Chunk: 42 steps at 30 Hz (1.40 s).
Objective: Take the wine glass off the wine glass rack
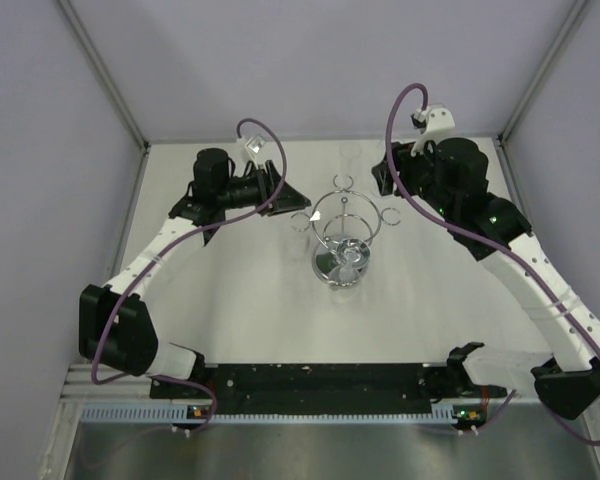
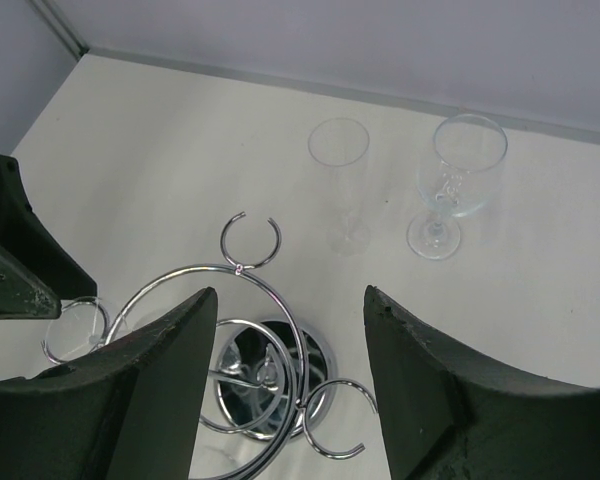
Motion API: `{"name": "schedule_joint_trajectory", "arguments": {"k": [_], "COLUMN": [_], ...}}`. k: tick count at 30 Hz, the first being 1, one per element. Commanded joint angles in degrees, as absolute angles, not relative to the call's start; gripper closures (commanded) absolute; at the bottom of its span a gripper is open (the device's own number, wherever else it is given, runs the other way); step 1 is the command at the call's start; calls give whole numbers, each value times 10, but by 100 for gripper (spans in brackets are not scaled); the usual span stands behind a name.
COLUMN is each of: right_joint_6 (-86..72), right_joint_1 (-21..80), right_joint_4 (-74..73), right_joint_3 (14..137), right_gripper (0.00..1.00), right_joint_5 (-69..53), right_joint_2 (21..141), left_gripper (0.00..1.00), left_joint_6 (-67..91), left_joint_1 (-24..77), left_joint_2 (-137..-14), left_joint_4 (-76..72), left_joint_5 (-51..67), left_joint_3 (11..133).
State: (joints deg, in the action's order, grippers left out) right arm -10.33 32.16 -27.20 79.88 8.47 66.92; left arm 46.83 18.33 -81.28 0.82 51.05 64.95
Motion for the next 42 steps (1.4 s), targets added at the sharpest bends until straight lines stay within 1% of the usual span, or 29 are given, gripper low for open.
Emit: {"name": "schedule_joint_trajectory", "arguments": {"k": [1, 6, 7, 12, 29, 33, 35, 38, 41, 42], "right_joint_6": [-106, -110, -110, -112, -118, -119, -120, -120, -120, -120], "right_joint_1": [327, 327, 327, 327, 328, 328, 328, 328, 328, 328], "right_joint_4": [-250, -250, -250, -250, -249, -250, -249, -249, -250, -249], "right_joint_3": [800, 798, 798, 795, 794, 791, 789, 788, 787, 787], "right_gripper": [40, 40, 40, 40, 40, 40, 40, 40, 40, 40], "right_joint_5": [80, 77, 77, 76, 74, 75, 76, 75, 75, 74], "right_joint_2": [659, 657, 657, 657, 657, 657, 654, 653, 655, 655], "left_gripper": [50, 53, 53, 56, 61, 68, 76, 83, 86, 89], "left_joint_6": [469, 445, 437, 402, 359, 356, 357, 359, 361, 362], "left_joint_1": [185, 188, 188, 189, 189, 189, 189, 189, 189, 188], "left_joint_2": [-811, -809, -809, -801, -782, -786, -788, -790, -788, -787], "left_joint_4": [-28, -2, 25, 69, 127, 132, 130, 128, 127, 127], "left_joint_5": [533, 527, 522, 508, 525, 526, 526, 527, 526, 526], "left_joint_3": [650, 650, 650, 652, 655, 657, 658, 658, 660, 662]}}
